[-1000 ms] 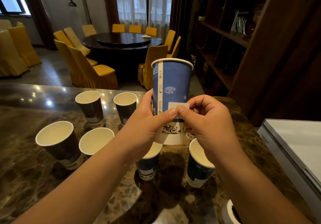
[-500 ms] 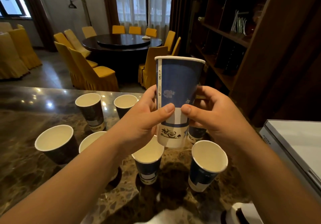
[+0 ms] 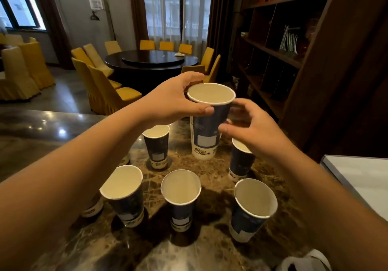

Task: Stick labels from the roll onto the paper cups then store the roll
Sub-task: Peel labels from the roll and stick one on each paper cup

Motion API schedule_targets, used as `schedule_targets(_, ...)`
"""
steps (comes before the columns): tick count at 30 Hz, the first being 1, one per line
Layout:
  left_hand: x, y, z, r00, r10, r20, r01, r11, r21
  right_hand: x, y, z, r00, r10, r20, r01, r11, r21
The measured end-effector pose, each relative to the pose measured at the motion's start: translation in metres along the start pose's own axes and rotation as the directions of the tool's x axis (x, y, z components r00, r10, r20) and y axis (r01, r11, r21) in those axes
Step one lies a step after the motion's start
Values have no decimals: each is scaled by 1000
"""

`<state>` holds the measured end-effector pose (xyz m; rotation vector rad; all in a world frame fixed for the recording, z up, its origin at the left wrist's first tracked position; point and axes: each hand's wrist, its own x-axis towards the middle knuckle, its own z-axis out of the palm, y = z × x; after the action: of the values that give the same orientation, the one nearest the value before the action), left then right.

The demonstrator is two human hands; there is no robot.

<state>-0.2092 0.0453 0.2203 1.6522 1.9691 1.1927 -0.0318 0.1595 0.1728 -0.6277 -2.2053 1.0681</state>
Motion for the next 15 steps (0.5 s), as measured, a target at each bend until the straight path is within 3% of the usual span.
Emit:
schedule_targets(2, 11, -16, 3, 999, -27, 46, 23, 996, 89, 13, -1, -7, 999, 14, -36, -13, 1000, 14)
schedule_targets(5, 27, -39, 14, 991, -76, 107, 51, 974, 220, 39, -2, -9, 998, -7, 64, 23, 968, -250)
schedule_targets(9, 41, -65, 35, 973, -150, 174, 78, 926, 368, 65, 8, 4, 961, 48, 271, 121, 811, -573)
schedule_targets(15, 53, -97, 64, 941, -237, 241, 84, 855, 512, 88, 45, 39, 905, 191, 381, 186, 629, -755)
